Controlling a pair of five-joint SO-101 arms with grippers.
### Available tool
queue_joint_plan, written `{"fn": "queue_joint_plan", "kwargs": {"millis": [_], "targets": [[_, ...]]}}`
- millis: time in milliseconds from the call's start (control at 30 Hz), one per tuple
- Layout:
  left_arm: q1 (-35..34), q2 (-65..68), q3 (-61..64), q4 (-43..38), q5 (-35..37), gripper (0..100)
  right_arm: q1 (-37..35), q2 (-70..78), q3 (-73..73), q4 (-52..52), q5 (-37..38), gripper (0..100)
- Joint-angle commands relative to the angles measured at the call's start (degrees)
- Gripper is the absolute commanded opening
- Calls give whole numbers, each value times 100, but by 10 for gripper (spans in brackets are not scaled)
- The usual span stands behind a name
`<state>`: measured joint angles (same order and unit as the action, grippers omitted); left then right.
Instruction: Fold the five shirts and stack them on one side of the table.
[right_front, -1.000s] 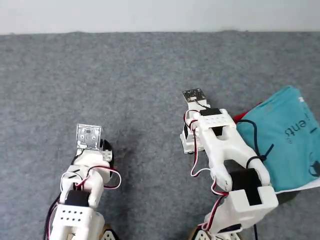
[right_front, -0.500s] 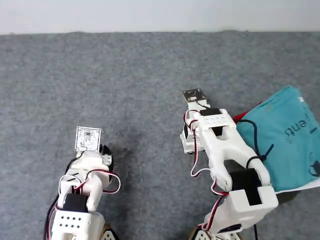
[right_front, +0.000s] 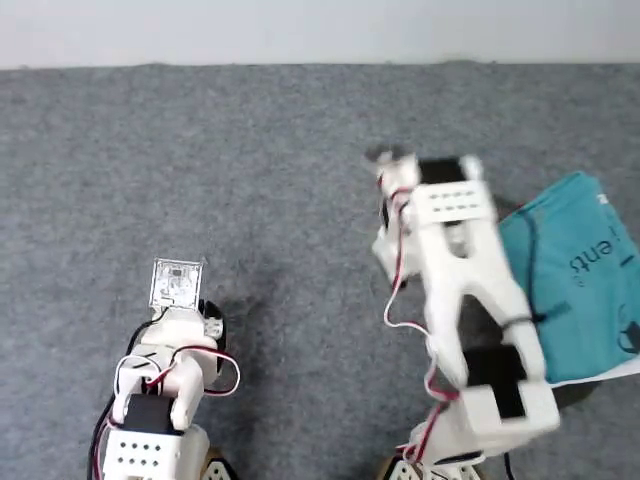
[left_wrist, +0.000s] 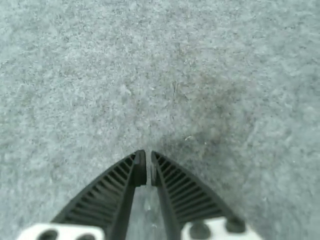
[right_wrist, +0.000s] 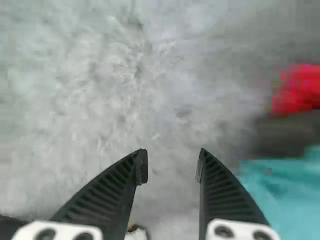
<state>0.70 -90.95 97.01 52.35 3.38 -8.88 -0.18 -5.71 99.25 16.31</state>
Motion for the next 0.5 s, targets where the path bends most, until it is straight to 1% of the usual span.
{"fn": "queue_joint_plan", "kwargs": {"millis": [0,133,233,333,467], "targets": [[-35,-220,-22,255,35,28,479,-1411,-1046,356,149,179],[-35,-466,-22,598,35,28,998,-3134,-800,356,149,179],[-35,-668,-22,888,35,28,1385,-4567,-308,330,149,179],[-35,-853,-22,1204,35,28,1596,-6088,440,312,149,179],[-35,-1081,-40,1565,35,28,1622,-8145,1881,242,149,179]]}}
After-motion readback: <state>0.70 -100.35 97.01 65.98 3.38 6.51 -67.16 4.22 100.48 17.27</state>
